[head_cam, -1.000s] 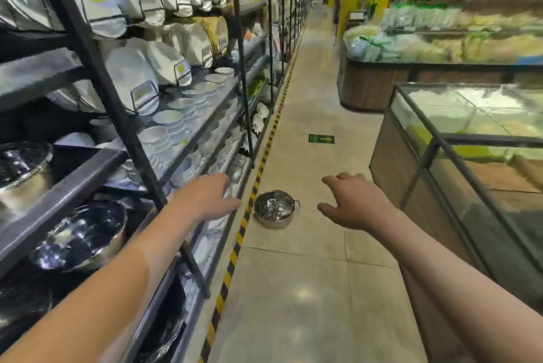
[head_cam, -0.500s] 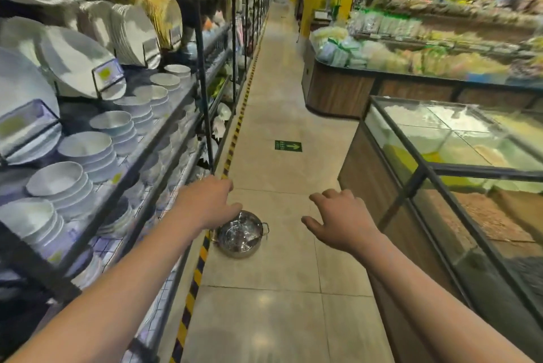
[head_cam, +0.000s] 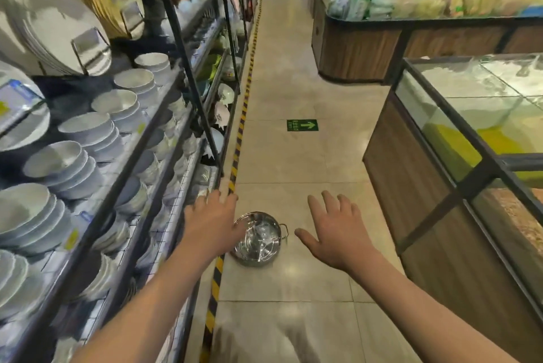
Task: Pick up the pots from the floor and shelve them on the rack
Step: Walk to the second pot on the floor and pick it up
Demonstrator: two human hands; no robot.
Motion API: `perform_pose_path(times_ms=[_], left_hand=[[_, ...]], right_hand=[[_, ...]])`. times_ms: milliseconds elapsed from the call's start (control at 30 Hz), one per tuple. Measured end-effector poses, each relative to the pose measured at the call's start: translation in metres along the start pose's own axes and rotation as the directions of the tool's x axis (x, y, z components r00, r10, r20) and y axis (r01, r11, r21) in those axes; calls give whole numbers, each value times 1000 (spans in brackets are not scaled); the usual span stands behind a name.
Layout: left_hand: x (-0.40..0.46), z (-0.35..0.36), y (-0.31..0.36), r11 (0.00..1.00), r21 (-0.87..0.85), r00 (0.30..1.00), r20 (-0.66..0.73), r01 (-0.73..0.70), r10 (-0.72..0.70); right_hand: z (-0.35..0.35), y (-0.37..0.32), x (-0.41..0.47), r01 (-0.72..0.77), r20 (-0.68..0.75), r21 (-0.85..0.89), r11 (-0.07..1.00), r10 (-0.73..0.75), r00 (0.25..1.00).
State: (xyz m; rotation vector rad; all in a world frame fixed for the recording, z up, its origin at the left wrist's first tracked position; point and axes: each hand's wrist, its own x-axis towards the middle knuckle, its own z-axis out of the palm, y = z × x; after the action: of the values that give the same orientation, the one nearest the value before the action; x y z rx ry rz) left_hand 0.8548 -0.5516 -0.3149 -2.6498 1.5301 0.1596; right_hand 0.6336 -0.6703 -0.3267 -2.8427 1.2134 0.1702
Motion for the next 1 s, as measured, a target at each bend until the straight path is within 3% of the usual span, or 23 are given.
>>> perform_pose_path(times_ms=[133, 267, 500, 700, 867, 1000], left_hand=[[66, 42, 0, 999, -21, 1000, 9, 26, -26], [133, 128, -4, 997, -69, 998, 49, 34, -30], [252, 415, -24, 992, -99, 988, 136, 84, -70], [300, 674, -51, 989, -95, 982, 161, 114, -98], [302, 804, -62, 990, -99, 986, 141, 100, -86], [282, 851, -63, 966, -187, 983, 83, 177, -164]], right_hand=[[42, 11, 66, 30, 37, -13, 999, -29, 999], [125, 19, 136, 41, 105, 8, 999, -41, 994], [414, 18, 258, 52, 204, 33, 998, -57, 977], [676, -9, 326, 104, 264, 15, 994, -104, 959], [798, -35, 361, 179, 284, 36, 983, -182, 941], [837, -40, 359, 183, 259, 50, 982, -189, 947]])
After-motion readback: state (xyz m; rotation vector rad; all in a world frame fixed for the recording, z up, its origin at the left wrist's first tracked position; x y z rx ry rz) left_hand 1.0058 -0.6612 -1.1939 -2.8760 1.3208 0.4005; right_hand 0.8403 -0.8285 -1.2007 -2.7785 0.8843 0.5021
